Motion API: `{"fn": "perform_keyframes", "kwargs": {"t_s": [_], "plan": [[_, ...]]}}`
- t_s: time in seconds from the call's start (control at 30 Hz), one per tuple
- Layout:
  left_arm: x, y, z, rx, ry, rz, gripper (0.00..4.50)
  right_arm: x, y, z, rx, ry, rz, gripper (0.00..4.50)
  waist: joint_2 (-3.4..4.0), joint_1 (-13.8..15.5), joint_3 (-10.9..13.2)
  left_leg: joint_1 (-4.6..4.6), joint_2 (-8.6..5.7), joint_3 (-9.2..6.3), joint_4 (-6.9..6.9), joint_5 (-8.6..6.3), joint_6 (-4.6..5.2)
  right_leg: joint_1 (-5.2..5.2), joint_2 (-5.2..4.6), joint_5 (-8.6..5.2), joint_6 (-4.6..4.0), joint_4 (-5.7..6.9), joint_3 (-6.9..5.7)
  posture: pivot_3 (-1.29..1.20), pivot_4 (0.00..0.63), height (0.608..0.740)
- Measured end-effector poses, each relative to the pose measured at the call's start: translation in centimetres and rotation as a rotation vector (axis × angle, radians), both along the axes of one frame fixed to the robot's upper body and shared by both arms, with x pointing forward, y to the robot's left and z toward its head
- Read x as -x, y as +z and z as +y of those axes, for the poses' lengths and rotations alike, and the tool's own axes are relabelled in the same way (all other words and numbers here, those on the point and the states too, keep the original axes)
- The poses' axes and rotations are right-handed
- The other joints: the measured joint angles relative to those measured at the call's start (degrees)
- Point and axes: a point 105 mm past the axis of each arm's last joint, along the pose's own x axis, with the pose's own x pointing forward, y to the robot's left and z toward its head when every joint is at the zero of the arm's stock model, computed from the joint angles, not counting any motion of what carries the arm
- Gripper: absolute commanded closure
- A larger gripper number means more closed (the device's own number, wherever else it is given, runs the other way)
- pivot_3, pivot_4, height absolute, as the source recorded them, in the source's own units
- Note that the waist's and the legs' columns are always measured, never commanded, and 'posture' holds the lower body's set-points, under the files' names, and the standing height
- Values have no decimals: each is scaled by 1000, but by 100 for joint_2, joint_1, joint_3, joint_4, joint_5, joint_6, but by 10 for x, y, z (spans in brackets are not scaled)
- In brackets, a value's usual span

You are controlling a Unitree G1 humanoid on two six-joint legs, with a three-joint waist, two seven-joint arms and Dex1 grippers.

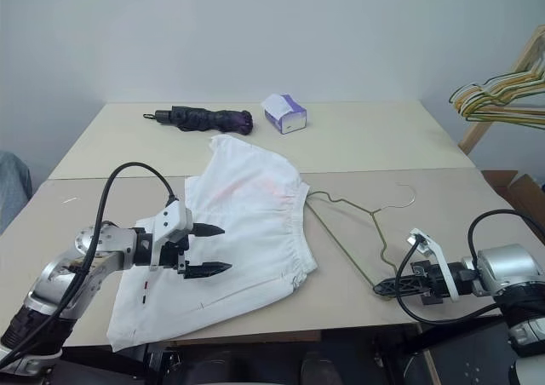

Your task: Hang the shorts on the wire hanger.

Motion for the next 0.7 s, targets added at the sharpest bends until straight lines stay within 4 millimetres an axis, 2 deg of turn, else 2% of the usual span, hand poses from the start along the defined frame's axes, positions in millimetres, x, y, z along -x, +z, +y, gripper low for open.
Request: {"fn": "perform_keyframes", "kwargs": {"t_s": [0.43,0.7], "plan": [[0,-2,1,-21,0,-5,17,5,10,11,-52,76,-34,4500,1,-2,0,2,1,-1,0,0,0,1,0,0,0,0,0,26,0,740],[-1,-8,-1,-44,8,-15,17,-22,10,14,42,122,-48,4500,3,9,-2,-3,-1,0,2,0,0,-2,1,0,0,0,0,48,0,740]]}}
